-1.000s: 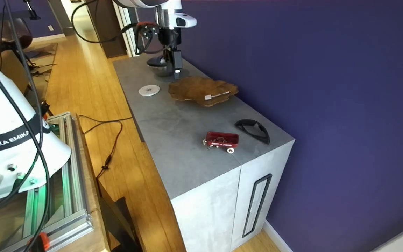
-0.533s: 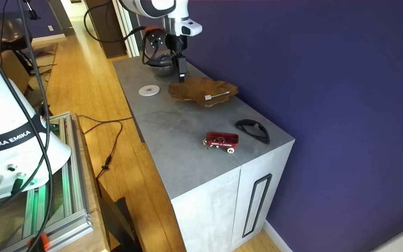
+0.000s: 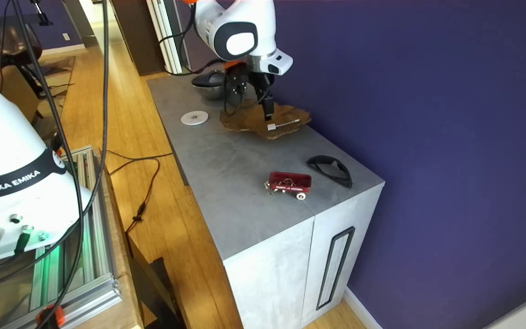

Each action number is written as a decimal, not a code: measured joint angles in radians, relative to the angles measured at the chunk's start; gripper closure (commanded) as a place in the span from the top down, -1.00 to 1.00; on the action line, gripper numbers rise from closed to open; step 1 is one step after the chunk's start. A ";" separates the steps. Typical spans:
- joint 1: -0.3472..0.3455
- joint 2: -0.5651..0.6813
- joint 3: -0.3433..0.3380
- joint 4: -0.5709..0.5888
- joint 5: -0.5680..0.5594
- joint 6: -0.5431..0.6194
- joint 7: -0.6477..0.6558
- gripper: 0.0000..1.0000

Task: Remove the extension from the wooden tray

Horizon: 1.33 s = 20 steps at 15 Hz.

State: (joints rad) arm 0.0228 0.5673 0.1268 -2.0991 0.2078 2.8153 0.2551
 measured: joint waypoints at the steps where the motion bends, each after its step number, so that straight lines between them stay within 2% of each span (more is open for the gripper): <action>1: -0.004 0.011 0.001 0.014 0.000 -0.003 -0.006 1.00; 4: 0.007 0.016 -0.009 0.022 -0.005 0.008 -0.010 1.00; 8: 0.077 0.016 -0.112 0.022 -0.063 0.004 -0.008 1.00; 9: 0.089 0.017 -0.133 0.022 -0.073 0.004 -0.007 0.91; 13: 0.107 0.022 -0.153 0.022 -0.075 0.004 0.008 0.29; 15: 0.119 0.026 -0.159 0.022 -0.075 0.004 0.033 0.23; 16: 0.129 0.028 -0.166 0.022 -0.075 0.004 0.046 0.12; 20: 0.167 0.036 -0.195 0.022 -0.075 0.019 0.107 0.21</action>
State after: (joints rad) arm 0.1897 0.6033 -0.0680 -2.0767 0.1324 2.8344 0.3620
